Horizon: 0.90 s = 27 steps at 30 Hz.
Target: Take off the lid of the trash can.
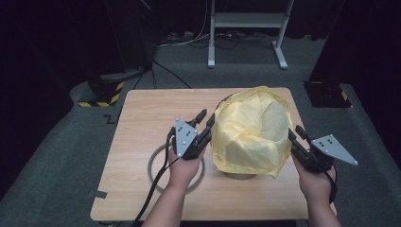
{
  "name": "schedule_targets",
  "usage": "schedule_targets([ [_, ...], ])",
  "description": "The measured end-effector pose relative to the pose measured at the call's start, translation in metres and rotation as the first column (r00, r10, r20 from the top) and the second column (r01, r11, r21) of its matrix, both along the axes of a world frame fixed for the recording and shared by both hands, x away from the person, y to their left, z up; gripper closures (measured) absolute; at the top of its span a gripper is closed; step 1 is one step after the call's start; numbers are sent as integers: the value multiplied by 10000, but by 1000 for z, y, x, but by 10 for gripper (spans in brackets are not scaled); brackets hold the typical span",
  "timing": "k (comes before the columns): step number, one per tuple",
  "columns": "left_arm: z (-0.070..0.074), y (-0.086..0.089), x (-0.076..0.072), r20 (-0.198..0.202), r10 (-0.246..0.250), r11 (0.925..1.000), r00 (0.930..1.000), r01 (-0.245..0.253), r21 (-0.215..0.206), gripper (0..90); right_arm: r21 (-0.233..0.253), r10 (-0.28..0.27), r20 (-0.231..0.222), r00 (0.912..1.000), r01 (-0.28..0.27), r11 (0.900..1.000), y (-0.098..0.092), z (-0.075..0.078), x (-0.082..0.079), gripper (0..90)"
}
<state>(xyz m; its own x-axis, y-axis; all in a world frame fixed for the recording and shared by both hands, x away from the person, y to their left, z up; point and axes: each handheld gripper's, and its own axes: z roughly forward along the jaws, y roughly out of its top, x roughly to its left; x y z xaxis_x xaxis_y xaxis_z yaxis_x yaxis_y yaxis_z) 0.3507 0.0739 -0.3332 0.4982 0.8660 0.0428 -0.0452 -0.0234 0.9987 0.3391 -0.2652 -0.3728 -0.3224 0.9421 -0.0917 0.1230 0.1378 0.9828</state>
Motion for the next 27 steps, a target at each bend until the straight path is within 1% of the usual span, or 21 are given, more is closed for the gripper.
schedule_targets([
  [1,3,-3,4,-165,-93,9999,9998,94,81,590,67,28,83,10000,-29,10000,-1,2,-3,659],
  [3,6,-7,18,-628,-147,9995,9979,164,264,535,129,93,158,9998,-95,9999,0,5,-6,658],
  [5,6,-8,27,-1152,-93,9997,9933,117,200,472,136,227,195,9996,-229,9996,2,6,-8,658],
  [7,4,-6,33,-1454,-286,9992,9890,323,236,643,97,296,168,9994,-297,9995,4,6,-10,657],
  [8,3,-5,34,-1501,-262,9989,9883,318,350,785,59,335,135,9993,-336,9994,6,4,-9,657],
  [9,0,-5,36,-1540,-146,9988,9880,215,432,861,42,338,100,9994,-339,9994,6,4,-9,658],
  [10,-2,-2,37,-1534,-57,9991,9882,121,413,897,-1,332,20,9994,-332,9994,7,2,-9,661],
  [11,-4,0,38,-1577,-16,9996,9875,61,278,899,-11,319,-36,9995,-319,9995,8,1,-8,669],
  [12,-9,5,42,-1747,85,10000,9846,-91,-24,899,-16,308,-71,9995,-308,9995,9,0,-8,676],
  [13,-11,7,43,-1840,109,9999,9829,-126,-85,899,-46,286,-96,9995,-287,9996,9,-1,-7,691],
  [15,-25,13,52,-2269,349,9989,9733,-413,-235,899,-15,294,-213,9993,-294,9996,10,-2,-7,722],
  [16,-32,15,56,-2524,351,9983,9670,-458,-367,899,-84,382,-228,9990,-384,9992,10,-2,-6,769],
  [17,-37,17,59,-2707,372,9981,9620,-488,-363,899,-119,463,-304,9985,-466,9988,11,-3,-6,812],
  [18,-48,17,63,-2988,355,9982,9536,-485,-362,900,-185,497,-350,9982,-503,9986,12,-4,-6,851],
  [19,-55,17,65,-3162,290,9983,9483,-432,-383,900,-235,586,-450,9973,-597,9979,15,-7,-5,900],
  [20,-67,14,68,-3432,310,9988,9387,-422,-252,900,-284,506,-501,9975,-520,9982,16,-9,-4,900],
  [22,-83,9,69,-3712,176,9994,9284,-273,-209,900,-230,615,-850,9945,-637,9977,18,-20,3,900],
  [23,-92,4,68,-3735,2,9993,9276,-144,-353,900,-247,615,-1023,9929,-643,9976,19,-25,6,900],
  [24,-97,1,66,-3694,-86,9992,9292,-66,-398,900,-295,601,-1162,9914,-639,9975,21,-32,10,900],
  [25,-99,-1,64,-3604,110,9987,9327,-284,-430,900,-227,581,-1304,9898,-616,9978,22,-37,13,900],
  [27,-103,1,62,-3720,-118,9943,9282,-285,-1027,900,-214,506,-1511,9872,-544,9983,22,-42,20,900],
])
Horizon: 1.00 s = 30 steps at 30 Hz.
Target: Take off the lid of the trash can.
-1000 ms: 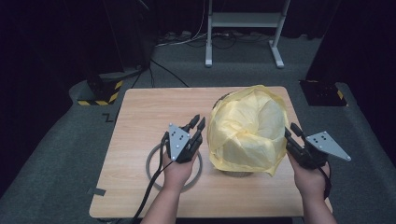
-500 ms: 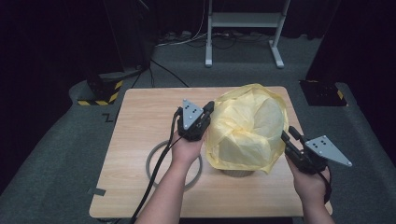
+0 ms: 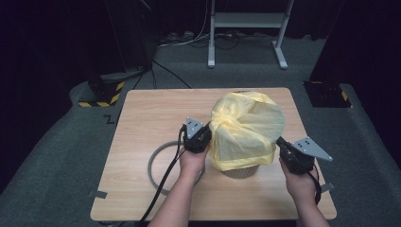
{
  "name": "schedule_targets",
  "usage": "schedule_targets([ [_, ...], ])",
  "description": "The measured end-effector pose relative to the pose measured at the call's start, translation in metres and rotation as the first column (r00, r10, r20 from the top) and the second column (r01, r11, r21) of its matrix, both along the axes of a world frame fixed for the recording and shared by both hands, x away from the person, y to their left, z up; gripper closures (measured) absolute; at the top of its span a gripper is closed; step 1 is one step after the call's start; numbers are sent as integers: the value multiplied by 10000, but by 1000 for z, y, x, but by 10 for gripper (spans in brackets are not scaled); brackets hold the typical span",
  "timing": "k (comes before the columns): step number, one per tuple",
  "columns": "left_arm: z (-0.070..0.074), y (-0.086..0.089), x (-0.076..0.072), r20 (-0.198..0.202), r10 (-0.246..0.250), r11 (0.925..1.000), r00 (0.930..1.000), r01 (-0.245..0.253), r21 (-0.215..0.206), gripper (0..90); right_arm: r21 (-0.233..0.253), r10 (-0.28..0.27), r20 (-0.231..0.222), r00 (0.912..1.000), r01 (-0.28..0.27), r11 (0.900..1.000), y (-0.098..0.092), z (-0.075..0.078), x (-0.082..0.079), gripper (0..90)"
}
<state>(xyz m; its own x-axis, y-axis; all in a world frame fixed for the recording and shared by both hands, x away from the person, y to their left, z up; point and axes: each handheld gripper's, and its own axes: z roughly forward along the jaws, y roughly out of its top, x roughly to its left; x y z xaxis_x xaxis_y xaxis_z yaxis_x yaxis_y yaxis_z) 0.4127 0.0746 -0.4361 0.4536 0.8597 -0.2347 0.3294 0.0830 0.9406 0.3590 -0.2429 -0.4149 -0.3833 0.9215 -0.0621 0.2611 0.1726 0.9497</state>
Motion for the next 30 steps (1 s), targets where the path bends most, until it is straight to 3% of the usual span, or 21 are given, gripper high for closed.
schedule_targets([
  [4,-1,0,-11,279,-107,9996,9996,100,266,900,-104,33,-22,10000,-33,9999,-2,1,7,899],
  [7,-2,-3,-29,671,-201,9980,9975,159,617,900,175,-315,269,9991,310,9994,-9,8,-1,752],
  [11,-5,-12,-60,1111,-324,9965,9933,235,798,899,331,-510,698,9963,488,9983,-21,14,-24,741],
  [15,-7,-24,-85,1845,-296,9872,9824,-1,1592,898,214,-588,916,9941,571,9981,-21,17,-34,790],
  [18,-5,-24,-94,1922,-440,9860,9804,117,1662,891,594,-556,761,9955,511,9969,-22,16,-22,829],
  [20,-4,-23,-98,1932,-421,9849,9803,82,1729,885,590,-415,727,9965,372,9976,-19,15,-4,832],
  [22,-4,-20,-99,1880,-341,9849,9816,10,1734,852,629,-163,640,9978,123,9979,-17,15,16,806],
  [24,-1,-13,-99,1831,-186,9852,9829,-132,1707,784,374,-79,542,9985,59,9993,-14,17,32,745],
  [26,3,-4,-103,2065,124,9898,9784,-413,1364,742,203,-209,548,9983,198,9996,-14,18,32,716],
  [27,6,2,-106,2348,373,9902,9713,-676,1224,741,250,-253,608,9978,238,9994,-15,19,27,707],
  [30,12,13,-107,2727,758,9882,9591,-1087,1076,759,243,-436,832,9956,417,9988,-18,18,8,687],
])
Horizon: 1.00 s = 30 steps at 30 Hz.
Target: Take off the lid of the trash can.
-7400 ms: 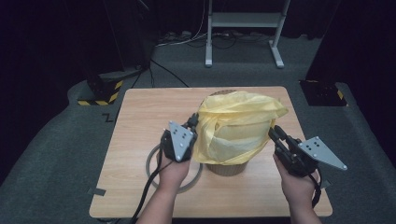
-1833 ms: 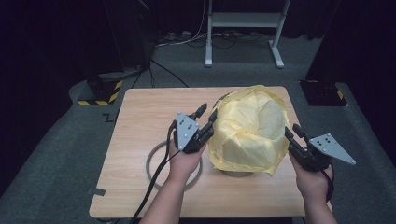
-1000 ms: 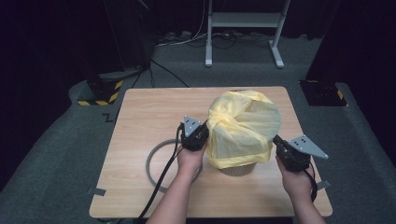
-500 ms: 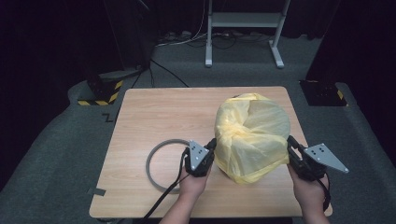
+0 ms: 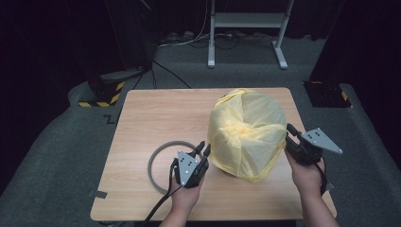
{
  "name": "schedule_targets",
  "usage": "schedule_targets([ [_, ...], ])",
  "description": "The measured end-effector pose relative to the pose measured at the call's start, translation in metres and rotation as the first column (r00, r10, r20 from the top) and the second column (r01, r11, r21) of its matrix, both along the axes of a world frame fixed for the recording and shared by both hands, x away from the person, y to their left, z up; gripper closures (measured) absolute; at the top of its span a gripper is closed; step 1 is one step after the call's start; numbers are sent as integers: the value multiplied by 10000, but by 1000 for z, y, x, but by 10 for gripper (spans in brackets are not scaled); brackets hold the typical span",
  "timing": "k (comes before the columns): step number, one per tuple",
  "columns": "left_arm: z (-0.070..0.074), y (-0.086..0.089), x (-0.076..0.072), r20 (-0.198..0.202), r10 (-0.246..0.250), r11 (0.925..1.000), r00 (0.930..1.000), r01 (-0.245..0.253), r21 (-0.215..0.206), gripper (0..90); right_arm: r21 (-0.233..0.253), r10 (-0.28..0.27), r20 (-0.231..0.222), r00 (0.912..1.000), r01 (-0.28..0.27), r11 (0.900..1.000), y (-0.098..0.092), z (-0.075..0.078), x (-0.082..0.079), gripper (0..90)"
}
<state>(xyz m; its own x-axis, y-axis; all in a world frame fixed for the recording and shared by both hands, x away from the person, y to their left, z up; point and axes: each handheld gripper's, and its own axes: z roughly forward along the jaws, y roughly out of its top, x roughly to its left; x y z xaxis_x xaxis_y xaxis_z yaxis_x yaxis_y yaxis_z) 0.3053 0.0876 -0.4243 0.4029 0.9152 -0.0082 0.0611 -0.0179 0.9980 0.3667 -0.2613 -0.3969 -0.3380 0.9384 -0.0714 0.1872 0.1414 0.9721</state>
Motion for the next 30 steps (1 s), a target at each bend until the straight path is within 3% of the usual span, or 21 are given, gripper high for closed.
schedule_targets([
  [5,0,17,15,-49,363,9972,9993,-366,-645,792,216,-214,160,9996,210,9995,-5,1,-28,677],
  [8,-3,15,40,-551,376,9991,9978,-387,-199,859,182,-226,44,9997,225,9996,-2,-1,-41,678],
  [10,-6,10,62,-1136,239,9996,9932,-250,-88,889,171,-284,-143,9995,287,9994,2,-7,-45,684],
  [12,-9,-1,81,-1655,-96,10000,9862,90,-40,897,168,-234,-392,9990,241,9996,6,-13,-46,684],
  [13,-9,-8,84,-1704,-261,9995,9850,292,156,897,152,-188,-553,9983,197,9997,9,-18,-46,686],
  [15,-8,-20,84,-1623,-637,9966,9847,714,419,899,95,-112,-722,9973,120,9999,14,-21,-44,693],
  [16,-8,-21,82,-1549,-609,9961,9861,698,531,900,117,-63,-792,9968,73,9999,16,-22,-42,694],
  [17,-8,-21,81,-1586,-867,9950,9835,935,357,900,148,-31,-777,9970,42,9999,17,-22,-41,694],
  [19,-9,-24,75,-1461,-744,9942,9865,847,656,900,175,-147,-716,9973,160,9997,16,-22,-38,719],
  [23,-10,-28,49,-1165,-918,9948,9889,963,337,900,86,-128,-588,9982,133,9999,8,-21,-24,724],
  [27,-14,-31,36,-1079,-1191,9915,9870,1240,396,899,492,18,-366,9993,1,9988,-3,-16,0,736],
  [30,-12,-15,37,-972,-617,9972,9934,654,357,873,413,6,-417,9991,12,9991,-5,-14,7,696],
])
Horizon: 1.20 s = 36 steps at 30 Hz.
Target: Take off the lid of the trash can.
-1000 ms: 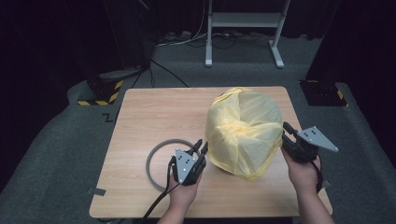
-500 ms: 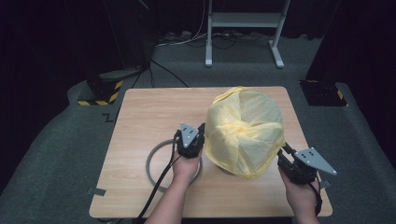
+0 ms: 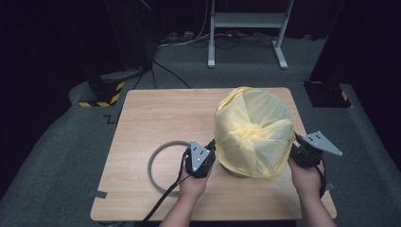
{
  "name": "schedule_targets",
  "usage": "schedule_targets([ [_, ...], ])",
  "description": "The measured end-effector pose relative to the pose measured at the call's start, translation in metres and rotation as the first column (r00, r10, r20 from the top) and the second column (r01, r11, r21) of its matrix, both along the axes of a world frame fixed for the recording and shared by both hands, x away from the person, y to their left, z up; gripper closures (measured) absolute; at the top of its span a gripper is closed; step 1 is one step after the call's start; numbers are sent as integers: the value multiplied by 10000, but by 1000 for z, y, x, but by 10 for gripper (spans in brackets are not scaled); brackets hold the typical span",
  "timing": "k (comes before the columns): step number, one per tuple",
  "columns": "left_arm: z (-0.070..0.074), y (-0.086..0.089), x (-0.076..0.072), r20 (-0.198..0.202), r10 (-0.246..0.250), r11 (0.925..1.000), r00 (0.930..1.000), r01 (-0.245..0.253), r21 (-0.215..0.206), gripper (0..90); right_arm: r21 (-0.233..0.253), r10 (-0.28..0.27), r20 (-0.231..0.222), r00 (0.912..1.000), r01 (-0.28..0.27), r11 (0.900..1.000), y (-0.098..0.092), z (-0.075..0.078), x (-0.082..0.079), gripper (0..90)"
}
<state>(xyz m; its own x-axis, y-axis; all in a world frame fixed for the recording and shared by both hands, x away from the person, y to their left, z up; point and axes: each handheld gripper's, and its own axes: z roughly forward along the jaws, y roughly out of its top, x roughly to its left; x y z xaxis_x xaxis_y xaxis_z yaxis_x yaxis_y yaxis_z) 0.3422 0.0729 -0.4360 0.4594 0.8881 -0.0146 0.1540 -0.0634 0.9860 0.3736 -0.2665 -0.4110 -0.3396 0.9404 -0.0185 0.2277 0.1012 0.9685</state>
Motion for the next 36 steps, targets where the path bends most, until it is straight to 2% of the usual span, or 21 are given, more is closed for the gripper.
schedule_targets([
  [4,16,21,6,347,604,9976,9976,-592,-360,845,-99,-200,215,9996,202,9997,-5,2,-18,679],
  [6,34,27,10,744,767,9958,9943,-726,-562,836,-151,-383,334,9987,388,9991,-10,4,-27,677],
  [9,58,24,19,1212,558,9967,9911,-482,-652,795,-14,-620,463,9970,621,9981,-18,9,-38,674],
  [11,72,19,28,1359,458,9968,9897,-365,-708,760,99,-755,635,9951,750,9971,-22,16,-45,673],
  [15,92,9,46,1486,185,9957,9887,-47,-928,677,-16,-805,1063,9911,812,9967,-20,28,-55,670],
  [17,98,1,55,1375,-164,9970,9904,266,-732,667,-13,-817,1163,9898,824,9966,-19,31,-56,669],
  [19,99,-4,63,1117,-338,9973,9932,408,-607,638,16,-932,1152,9890,936,9956,-21,32,-56,667],
  [21,97,-6,70,822,-478,9962,9955,535,-689,631,89,-1057,1145,9878,1054,9944,-25,32,-56,666],
  [25,94,-10,74,630,-746,9958,9952,776,-475,634,273,-1062,1218,9869,1036,9942,-31,33,-60,667],
  [27,93,-11,76,428,-856,9942,9954,882,-611,639,280,-960,1333,9864,931,9953,-29,34,-64,667],
  [29,91,-10,79,146,-1148,9900,9933,1157,-810,673,304,-800,1476,9858,764,9966,-25,38,-68,668],
  [30,89,-10,80,55,-1242,9893,9922,1242,-761,702,291,-694,1559,9853,657,9974,-22,40,-71,668],
  [31,89,-10,79,106,-1343,9871,9909,1347,-869,747,280,-616,1612,9850,578,9979,-20,41,-73,670],
  [36,88,-6,76,209,-1059,9855,9942,1077,-1310,869,109,-176,1647,9862,160,9998,-5,42,-75,693],
])
